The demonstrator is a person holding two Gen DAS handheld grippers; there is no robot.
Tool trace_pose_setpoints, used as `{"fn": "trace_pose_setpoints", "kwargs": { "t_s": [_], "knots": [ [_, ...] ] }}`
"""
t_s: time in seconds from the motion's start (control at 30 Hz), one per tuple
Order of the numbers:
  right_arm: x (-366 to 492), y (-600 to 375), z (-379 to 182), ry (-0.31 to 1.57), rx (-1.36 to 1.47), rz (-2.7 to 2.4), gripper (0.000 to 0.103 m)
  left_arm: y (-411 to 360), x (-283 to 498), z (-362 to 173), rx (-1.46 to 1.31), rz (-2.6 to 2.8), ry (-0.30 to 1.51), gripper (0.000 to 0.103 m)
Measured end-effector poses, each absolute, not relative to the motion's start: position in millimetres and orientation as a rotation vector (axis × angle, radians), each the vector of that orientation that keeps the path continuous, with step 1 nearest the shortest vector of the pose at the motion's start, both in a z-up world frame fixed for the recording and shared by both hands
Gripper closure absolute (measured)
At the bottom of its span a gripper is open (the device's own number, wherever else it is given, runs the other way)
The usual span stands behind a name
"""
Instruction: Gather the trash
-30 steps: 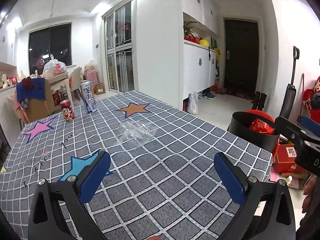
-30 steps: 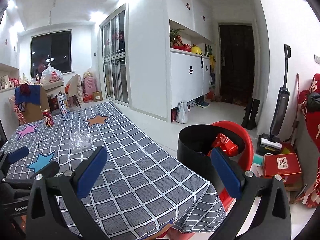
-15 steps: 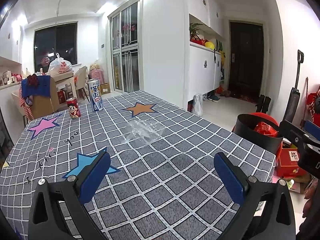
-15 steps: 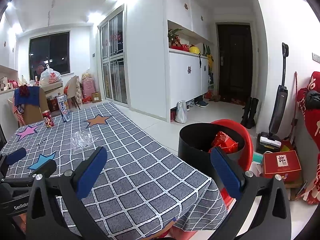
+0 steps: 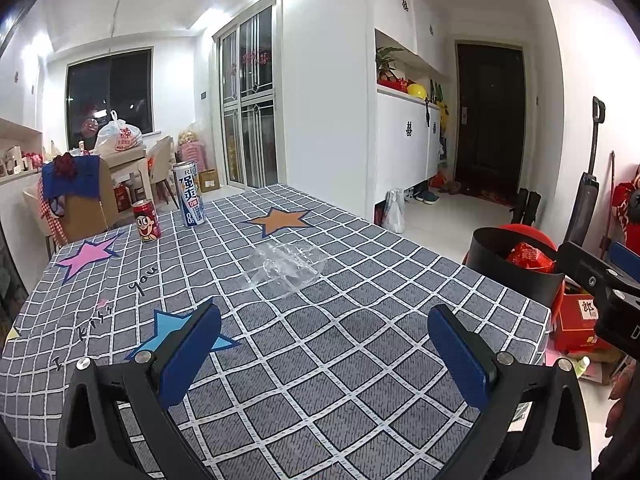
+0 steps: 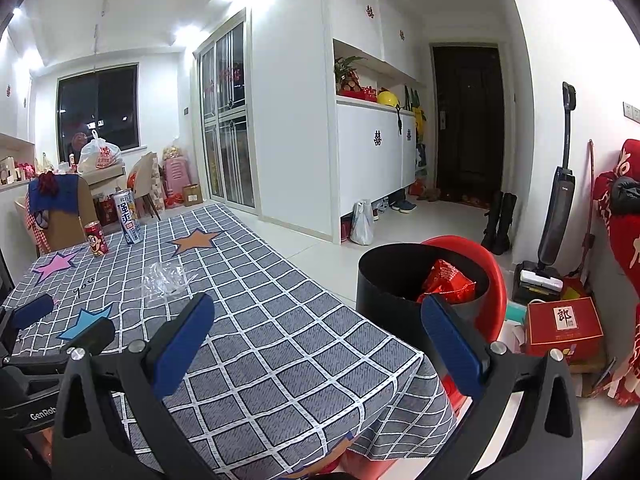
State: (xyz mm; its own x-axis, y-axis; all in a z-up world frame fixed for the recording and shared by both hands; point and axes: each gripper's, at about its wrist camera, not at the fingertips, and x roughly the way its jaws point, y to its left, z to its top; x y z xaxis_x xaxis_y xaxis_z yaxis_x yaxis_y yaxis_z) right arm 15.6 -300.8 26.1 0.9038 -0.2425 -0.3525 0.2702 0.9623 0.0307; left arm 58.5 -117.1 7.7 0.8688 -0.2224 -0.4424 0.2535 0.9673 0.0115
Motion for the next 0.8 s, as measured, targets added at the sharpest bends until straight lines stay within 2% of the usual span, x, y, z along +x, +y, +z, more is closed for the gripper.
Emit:
{"fn": "trace_pose_setpoints", "kwargs": {
  "t_s": [0.8],
  "knots": [
    [13.3,-298.5,25.1,0.355,0.08,-0.261,0.0,-117.5,58.8,6.8,0.069,-0.25,0.461,0.0]
  ]
}}
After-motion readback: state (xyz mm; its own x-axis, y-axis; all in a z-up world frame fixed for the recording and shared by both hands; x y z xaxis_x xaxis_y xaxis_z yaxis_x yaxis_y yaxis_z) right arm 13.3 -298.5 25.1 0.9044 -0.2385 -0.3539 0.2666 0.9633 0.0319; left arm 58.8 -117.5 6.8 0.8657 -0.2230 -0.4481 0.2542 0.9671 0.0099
